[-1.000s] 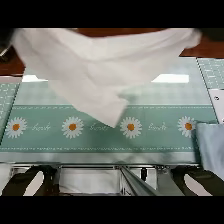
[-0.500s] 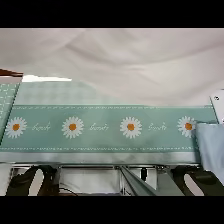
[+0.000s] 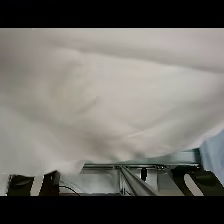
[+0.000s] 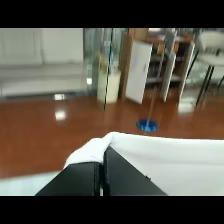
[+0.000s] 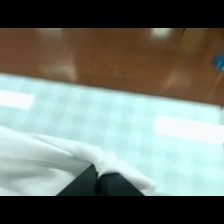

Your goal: Fold the shirts.

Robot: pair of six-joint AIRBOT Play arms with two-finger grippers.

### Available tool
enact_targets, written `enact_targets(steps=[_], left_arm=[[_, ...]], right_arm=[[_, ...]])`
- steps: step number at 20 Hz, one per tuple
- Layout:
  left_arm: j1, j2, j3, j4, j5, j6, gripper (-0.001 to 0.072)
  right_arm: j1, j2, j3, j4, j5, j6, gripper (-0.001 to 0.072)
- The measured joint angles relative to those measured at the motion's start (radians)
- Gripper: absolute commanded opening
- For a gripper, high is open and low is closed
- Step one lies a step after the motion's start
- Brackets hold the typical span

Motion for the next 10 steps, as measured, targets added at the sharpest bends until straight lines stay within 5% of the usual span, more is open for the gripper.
enact_targets(steps=[5,10], left_arm=[[-0.012,-0.109,-0.329,-0.069,0.128,0.027,0.0025],[-0.110,-0.384,-0.444,-0.145,0.340,0.103,0.0025]], right_arm=[[0.000,-0.092,-0.362,0.100,-0.214,-0.008,0.0020],[0.000,-0.410,-0.452,0.181,-0.486,-0.039,0.0020]])
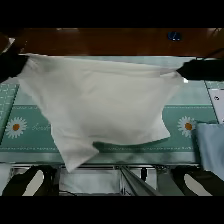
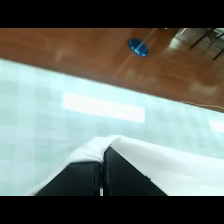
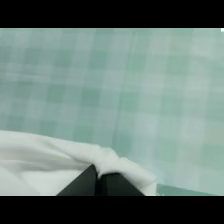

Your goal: Fold the shirts.

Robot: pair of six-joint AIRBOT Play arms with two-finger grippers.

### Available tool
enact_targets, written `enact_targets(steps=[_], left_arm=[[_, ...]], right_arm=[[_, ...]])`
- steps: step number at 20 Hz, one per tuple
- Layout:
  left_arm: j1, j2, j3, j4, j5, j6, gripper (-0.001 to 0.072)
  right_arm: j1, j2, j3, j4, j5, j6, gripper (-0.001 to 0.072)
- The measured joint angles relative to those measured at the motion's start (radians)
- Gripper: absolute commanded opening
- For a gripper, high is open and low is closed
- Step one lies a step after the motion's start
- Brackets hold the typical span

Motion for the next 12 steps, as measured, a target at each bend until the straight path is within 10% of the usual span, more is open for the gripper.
enact_targets(steps=[4,6,7,12], left_arm=[[-0.106,-0.224,0.009,-0.024,0.162,0.022,0.0041],[-0.145,-0.310,0.027,-0.032,0.207,0.027,0.0394],[-0.158,-0.343,0.035,-0.034,0.213,0.028,0.0507],[-0.076,-0.395,0.073,-0.002,0.077,0.031,0.0507]], right_arm=[[-0.003,-0.317,0.134,0.111,-0.126,-0.010,0.0062],[-0.012,-0.447,0.227,0.169,-0.144,-0.005,0.0415],[-0.022,-0.497,0.267,0.202,-0.146,-0.002,0.0416],[-0.158,-0.589,0.406,0.309,0.006,-0.013,0.0416]])
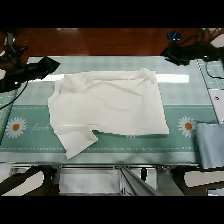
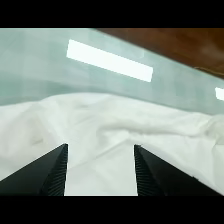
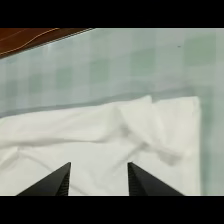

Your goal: Fold the shirts.

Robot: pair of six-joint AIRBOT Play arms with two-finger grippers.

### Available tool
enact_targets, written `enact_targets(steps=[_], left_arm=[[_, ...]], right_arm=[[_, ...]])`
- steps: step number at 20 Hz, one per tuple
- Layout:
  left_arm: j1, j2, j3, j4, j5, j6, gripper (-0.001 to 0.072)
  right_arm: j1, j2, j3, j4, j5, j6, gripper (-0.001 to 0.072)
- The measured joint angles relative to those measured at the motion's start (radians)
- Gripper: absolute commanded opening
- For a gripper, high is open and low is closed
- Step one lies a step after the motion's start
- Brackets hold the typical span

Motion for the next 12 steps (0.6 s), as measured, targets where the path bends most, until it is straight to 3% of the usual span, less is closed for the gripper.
enact_targets(steps=[4,7,12], left_arm=[[0.214,0.012,-0.018,0.077,-0.299,-0.017,0.0507],[0.366,0.048,-0.134,0.127,-0.447,-0.026,0.0507],[0.546,0.078,-0.365,0.176,-0.534,-0.045,0.0507]], right_arm=[[-0.179,0.094,-0.027,-0.107,0.223,-0.047,0.0415],[-0.294,0.253,-0.246,-0.164,0.224,-0.047,0.0415],[-0.365,0.563,-0.765,-0.095,0.121,-0.100,0.0415]])
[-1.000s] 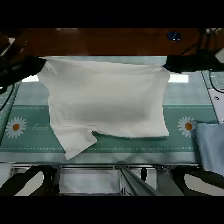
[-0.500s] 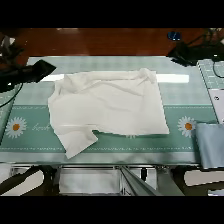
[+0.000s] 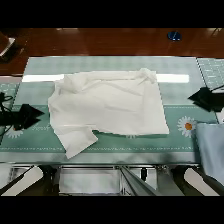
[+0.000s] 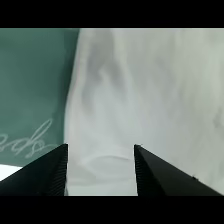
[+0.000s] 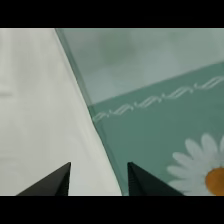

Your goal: Fold the shirts.

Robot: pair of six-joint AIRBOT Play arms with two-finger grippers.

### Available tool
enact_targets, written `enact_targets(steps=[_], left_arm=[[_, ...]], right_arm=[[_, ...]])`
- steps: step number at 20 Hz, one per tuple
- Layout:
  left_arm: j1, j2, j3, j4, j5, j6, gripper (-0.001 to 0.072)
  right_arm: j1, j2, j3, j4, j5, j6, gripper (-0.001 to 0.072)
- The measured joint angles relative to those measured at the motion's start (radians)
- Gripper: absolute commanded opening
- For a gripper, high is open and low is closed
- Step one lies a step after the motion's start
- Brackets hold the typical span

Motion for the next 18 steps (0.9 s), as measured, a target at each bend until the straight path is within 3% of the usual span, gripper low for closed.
enact_targets(steps=[4,10,11,12,13,18], left_arm=[[0.020,-0.002,-0.091,0.005,0.010,0.001,0.0506],[-0.100,-0.074,-0.127,-0.005,0.074,0.005,0.0504],[-0.127,-0.085,-0.128,-0.024,0.087,0.005,0.0459],[-0.151,-0.094,-0.129,-0.031,0.105,0.005,0.0194],[-0.173,-0.103,-0.128,-0.030,0.139,0.006,0.0037],[-0.222,-0.118,-0.105,-0.040,0.167,0.032,0.0025]], right_arm=[[-0.013,0.145,-0.226,0.076,-0.031,-0.034,0.0414],[-0.018,0.200,-0.309,0.110,-0.025,-0.046,0.0414],[-0.018,0.203,-0.314,0.111,-0.022,-0.046,0.0414],[-0.018,0.205,-0.316,0.112,-0.021,-0.047,0.0414],[-0.018,0.206,-0.319,0.109,-0.019,-0.047,0.0414],[-0.018,0.209,-0.341,-0.026,0.040,-0.007,0.0414]])
